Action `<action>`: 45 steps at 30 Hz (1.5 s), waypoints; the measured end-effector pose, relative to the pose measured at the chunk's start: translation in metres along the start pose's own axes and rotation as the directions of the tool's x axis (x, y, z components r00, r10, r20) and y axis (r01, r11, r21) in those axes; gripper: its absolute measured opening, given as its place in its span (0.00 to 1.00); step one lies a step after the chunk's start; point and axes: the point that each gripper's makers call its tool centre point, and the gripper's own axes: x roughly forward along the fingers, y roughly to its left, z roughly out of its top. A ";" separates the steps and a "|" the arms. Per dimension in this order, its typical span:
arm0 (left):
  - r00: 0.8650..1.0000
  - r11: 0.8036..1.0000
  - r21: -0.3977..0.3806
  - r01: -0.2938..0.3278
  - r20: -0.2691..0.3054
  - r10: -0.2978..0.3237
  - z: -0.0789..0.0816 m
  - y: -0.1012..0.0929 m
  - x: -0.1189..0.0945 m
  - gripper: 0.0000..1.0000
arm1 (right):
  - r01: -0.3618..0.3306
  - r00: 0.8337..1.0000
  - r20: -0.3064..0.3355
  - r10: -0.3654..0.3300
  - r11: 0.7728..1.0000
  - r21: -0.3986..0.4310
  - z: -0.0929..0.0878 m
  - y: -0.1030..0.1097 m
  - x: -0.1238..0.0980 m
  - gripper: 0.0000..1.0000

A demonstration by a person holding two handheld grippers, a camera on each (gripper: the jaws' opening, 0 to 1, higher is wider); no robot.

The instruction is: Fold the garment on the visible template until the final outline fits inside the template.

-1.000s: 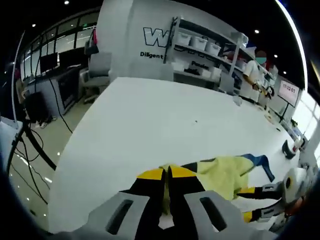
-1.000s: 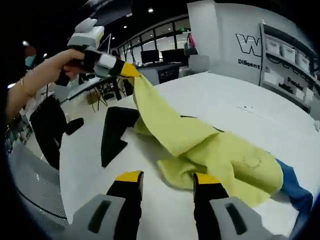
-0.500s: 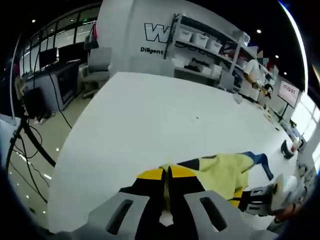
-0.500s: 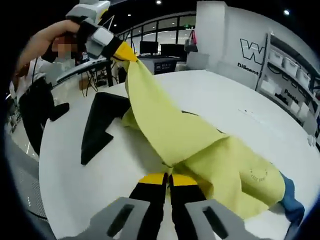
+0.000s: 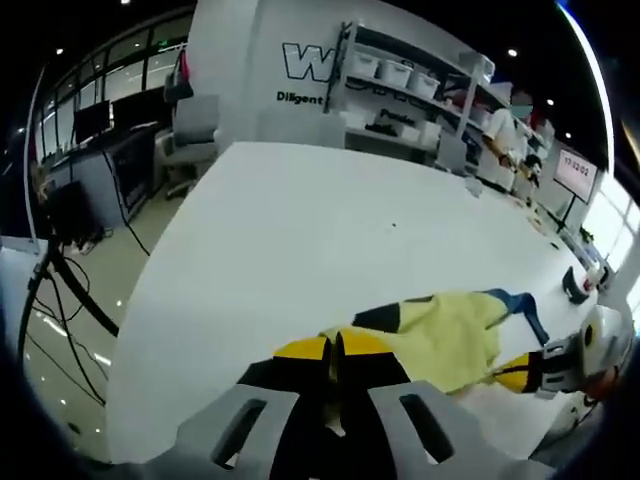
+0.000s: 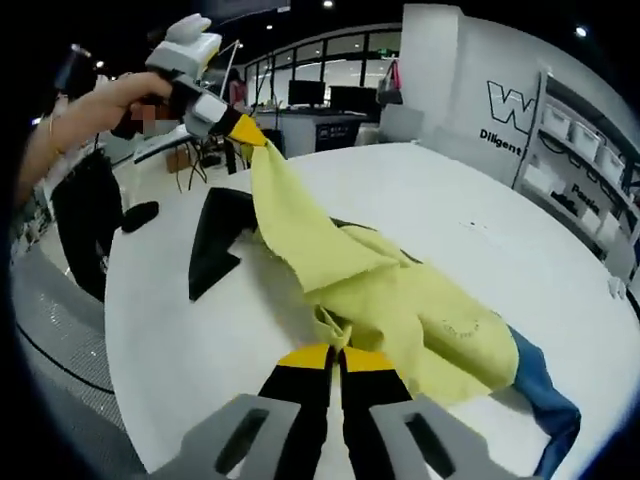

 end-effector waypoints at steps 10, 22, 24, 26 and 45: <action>0.999 1.000 0.004 0.027 -0.041 -0.026 -0.028 0.001 -0.028 0.04 | 0.019 1.000 0.015 -0.019 0.999 -0.030 -0.022 -0.011 -0.060 0.00; 0.988 0.997 0.017 0.071 -0.142 -0.068 -0.070 -0.009 -0.080 0.04 | 0.011 0.999 -0.041 -0.013 0.997 -0.072 -0.042 0.000 -0.114 0.00; 0.978 0.997 0.022 0.080 -0.193 -0.075 -0.088 -0.014 -0.091 0.04 | 0.003 0.998 -0.056 -0.007 0.998 -0.070 -0.048 0.005 -0.122 0.00; 0.977 0.996 0.035 0.081 -0.202 -0.073 -0.096 -0.017 -0.096 0.04 | -0.002 0.998 -0.068 -0.003 0.998 -0.070 -0.052 0.008 -0.128 0.00; 0.912 0.996 0.070 0.046 -0.409 -0.013 -0.205 -0.034 -0.132 0.04 | -0.006 0.969 -0.247 -0.012 0.998 -0.068 -0.129 0.025 -0.148 0.00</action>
